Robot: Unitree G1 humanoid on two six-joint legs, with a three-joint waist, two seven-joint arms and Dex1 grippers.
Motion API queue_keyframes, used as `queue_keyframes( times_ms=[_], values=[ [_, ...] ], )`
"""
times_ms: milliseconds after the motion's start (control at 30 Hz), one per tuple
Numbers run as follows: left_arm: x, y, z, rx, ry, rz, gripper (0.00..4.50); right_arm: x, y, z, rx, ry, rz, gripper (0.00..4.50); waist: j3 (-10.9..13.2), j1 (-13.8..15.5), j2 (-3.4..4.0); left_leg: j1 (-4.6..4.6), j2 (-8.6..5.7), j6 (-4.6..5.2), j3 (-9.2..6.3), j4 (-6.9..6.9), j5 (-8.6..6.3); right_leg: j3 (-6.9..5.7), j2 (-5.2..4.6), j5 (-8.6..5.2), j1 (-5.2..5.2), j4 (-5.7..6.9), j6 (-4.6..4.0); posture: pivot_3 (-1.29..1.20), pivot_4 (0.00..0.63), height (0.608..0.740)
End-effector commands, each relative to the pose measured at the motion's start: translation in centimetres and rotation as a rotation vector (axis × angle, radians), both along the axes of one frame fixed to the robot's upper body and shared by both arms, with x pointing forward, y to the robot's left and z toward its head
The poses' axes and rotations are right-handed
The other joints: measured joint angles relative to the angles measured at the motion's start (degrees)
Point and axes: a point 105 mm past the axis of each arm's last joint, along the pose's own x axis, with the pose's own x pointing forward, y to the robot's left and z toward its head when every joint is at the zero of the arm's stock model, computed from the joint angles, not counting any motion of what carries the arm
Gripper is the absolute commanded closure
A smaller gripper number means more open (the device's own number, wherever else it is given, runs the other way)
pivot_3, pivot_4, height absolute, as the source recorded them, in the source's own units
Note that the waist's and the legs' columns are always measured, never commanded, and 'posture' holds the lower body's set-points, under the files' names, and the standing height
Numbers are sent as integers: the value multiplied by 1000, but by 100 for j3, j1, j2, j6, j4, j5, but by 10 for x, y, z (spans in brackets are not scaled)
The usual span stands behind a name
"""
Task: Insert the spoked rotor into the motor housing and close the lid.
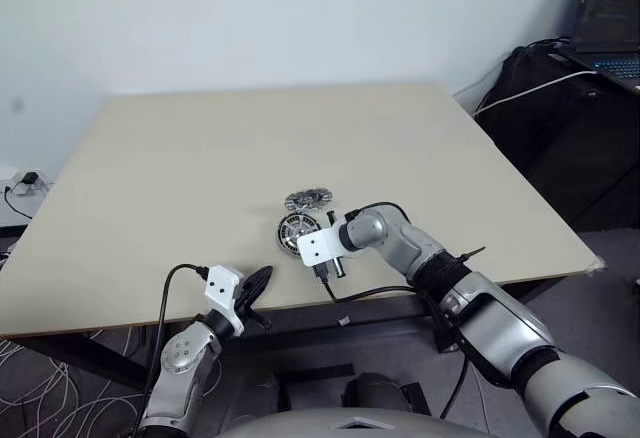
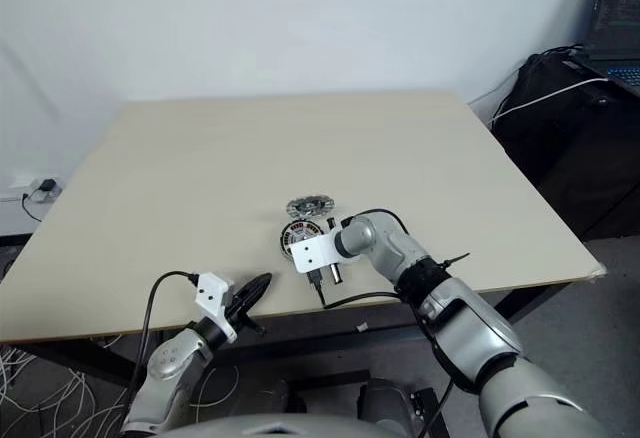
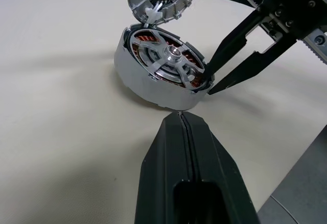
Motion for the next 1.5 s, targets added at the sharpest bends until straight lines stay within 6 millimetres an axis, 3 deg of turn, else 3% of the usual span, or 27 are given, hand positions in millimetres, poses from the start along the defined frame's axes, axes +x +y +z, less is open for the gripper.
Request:
queue_keyframes(
  times_ms=[33,467,600,833,1167,1367,1500],
  values=[
    [5,-1,10,-7,-49,1,4500,6,3,20,55,-34,-7,4312,0,5,0,0,0,0,0,0,0,0,0,0,0,0,0,0,0,740],
    [6,-3,7,-9,-42,3,4500,12,-7,39,139,-29,-146,4377,2,25,0,-5,0,0,0,0,0,0,-3,0,-6,-1,-1,0,0,740],
    [5,-4,6,-12,-36,3,4500,-1,-15,46,163,65,-206,4377,2,33,0,-14,-1,1,-2,0,-2,0,-31,-1,-11,-4,-2,0,0,740],
    [5,-8,-2,-20,-17,-9,4500,-42,-21,56,211,366,-315,4377,4,30,0,-14,-1,3,-9,1,-4,-12,-39,-2,-10,-4,-3,0,0,740],
    [5,-3,-12,-17,-2,-13,4500,-54,-22,61,245,485,-482,4377,7,61,-5,-23,-7,4,-15,2,-4,-25,-55,-2,-11,-8,-3,0,0,740],
    [5,-4,-12,-18,-1,-13,4500,-49,-22,53,244,499,-584,4377,8,58,-7,-24,-8,5,-17,2,-5,-27,-58,-2,-11,-8,-3,0,0,740],
    [5,-4,-14,-19,4,-10,4500,-35,-13,52,324,506,-664,4377,8,42,-7,-23,-7,4,-18,2,-5,-31,-58,-2,-10,-6,-3,0,0,740]
  ],
)
